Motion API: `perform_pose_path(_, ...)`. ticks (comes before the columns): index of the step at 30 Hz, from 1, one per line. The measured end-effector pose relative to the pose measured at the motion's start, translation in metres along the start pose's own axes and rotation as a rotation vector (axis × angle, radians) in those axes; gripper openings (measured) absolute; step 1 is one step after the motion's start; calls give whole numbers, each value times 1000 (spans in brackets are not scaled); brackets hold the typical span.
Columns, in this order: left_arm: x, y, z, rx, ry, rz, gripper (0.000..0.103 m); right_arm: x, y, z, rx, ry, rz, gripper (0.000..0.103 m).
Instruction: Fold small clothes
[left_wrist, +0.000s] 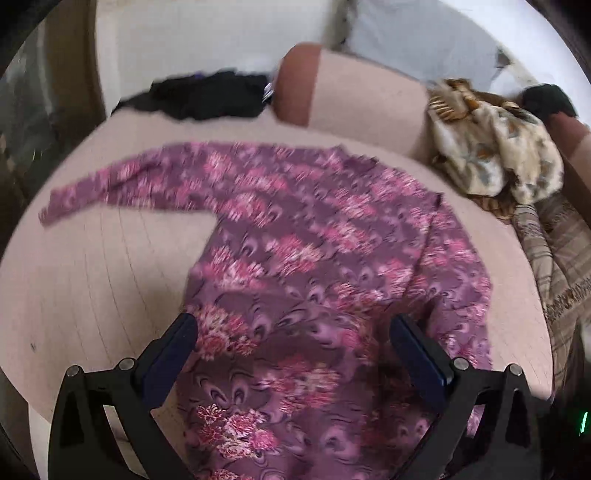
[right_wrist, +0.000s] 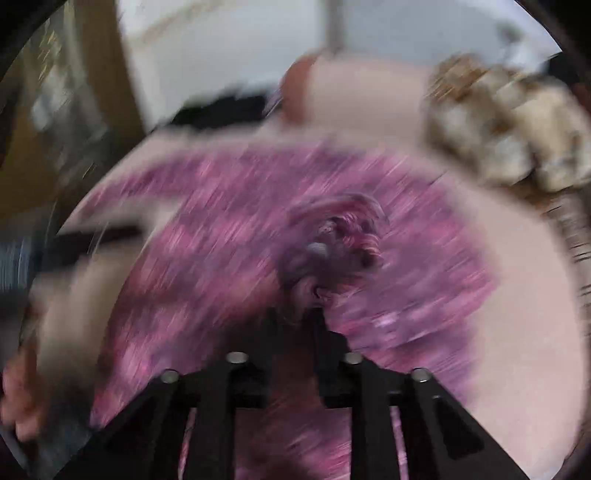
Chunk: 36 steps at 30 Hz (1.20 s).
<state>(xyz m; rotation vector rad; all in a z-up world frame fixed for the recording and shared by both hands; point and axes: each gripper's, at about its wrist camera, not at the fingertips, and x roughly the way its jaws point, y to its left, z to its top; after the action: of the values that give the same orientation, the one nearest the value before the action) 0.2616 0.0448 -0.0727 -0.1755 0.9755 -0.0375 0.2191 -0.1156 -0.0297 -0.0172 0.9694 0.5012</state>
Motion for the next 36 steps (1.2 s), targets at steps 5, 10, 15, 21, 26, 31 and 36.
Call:
perform_pose_path(5,23,-1,2,-22,41,-87,103,-23,-22,-23,21,-1,57,78)
perform_pose_path(10,37,-28,16,-4,77,-236,103,-33,-113,-15,326,-54,93,78)
perform_pose_path(15,74,-47,37,-38,186,-210,84,-3,-211,-3,697,-82,145,71)
perform_pose_path(21,87,-64,3,-1,342,-291,6,41,-250,12,848,42,154,45)
perform_pose_path(26,20,-43,-1,-62,208,-376,4,36,-249,15,858,41,257,7)
perform_pose_path(31,-30,-28,-14,-15,144,-352,5,-9,-205,29,699,-35,302,7)
perform_pose_path(36,-17,-23,-44,151,114,-86,25,35,-180,22,691,86,344,27)
